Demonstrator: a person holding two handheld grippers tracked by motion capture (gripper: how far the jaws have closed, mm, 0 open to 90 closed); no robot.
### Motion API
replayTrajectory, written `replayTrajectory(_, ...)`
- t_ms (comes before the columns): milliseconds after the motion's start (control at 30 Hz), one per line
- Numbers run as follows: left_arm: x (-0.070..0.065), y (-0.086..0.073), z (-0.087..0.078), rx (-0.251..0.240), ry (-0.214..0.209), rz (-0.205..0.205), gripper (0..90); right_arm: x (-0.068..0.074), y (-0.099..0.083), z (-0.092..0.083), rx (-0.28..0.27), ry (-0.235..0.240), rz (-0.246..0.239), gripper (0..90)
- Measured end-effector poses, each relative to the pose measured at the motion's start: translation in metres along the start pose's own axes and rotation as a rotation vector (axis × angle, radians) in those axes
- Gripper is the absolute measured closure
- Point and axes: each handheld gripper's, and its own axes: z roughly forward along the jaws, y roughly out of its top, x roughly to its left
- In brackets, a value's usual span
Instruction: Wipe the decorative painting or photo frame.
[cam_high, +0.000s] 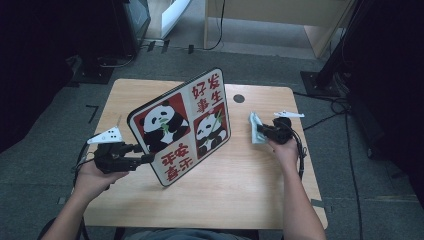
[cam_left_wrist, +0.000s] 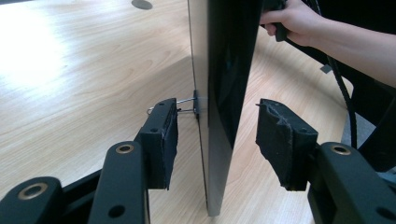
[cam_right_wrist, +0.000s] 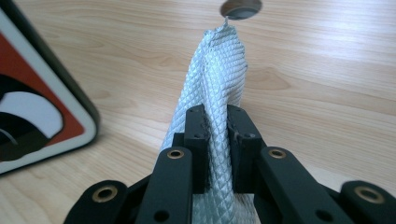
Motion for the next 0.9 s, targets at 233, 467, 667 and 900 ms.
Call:
replayTrajectory(233,0.003,-0.005,-0.004,0.006,0.011,0.002,45.7,-0.013,-0.004,0.002,0.009,-0.051,0.012,80.0)
replayTrajectory(467,0.004,-0.011,-0.005,0.021,0.018,0.011,44.3,-0.021,-0.006,0.007,0.011,-0.074,0.015,79.1)
replayTrajectory(667,0.008,-0.016,-0.007,0.017,0.03,0.009,42.5,-0.023,-0.008,0.013,0.02,-0.095,0.001,78.3)
replayTrajectory(900,0.012,-0.02,-0.01,0.018,0.032,0.016,41.1,-0.026,-0.008,0.014,0.01,-0.098,0.008,70.8)
